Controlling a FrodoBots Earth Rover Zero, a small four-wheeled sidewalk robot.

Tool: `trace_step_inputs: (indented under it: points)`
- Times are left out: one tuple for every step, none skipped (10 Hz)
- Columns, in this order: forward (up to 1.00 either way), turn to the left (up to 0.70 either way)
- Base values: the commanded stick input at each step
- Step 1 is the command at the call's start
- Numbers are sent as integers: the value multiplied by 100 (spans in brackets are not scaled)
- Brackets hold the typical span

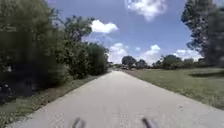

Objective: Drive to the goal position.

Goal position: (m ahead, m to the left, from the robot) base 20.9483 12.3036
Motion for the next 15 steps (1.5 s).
trace_step_inputs:
  points:
    - [50, 0]
    - [50, 0]
    - [50, 0]
    - [50, 0]
    - [50, 0]
    - [50, 0]
    - [50, 0]
    - [50, 0]
    - [50, 0]
    - [50, 0]
    - [50, 0]
    - [50, 0]
    - [50, 0]
    - [50, 0]
    - [50, 0]
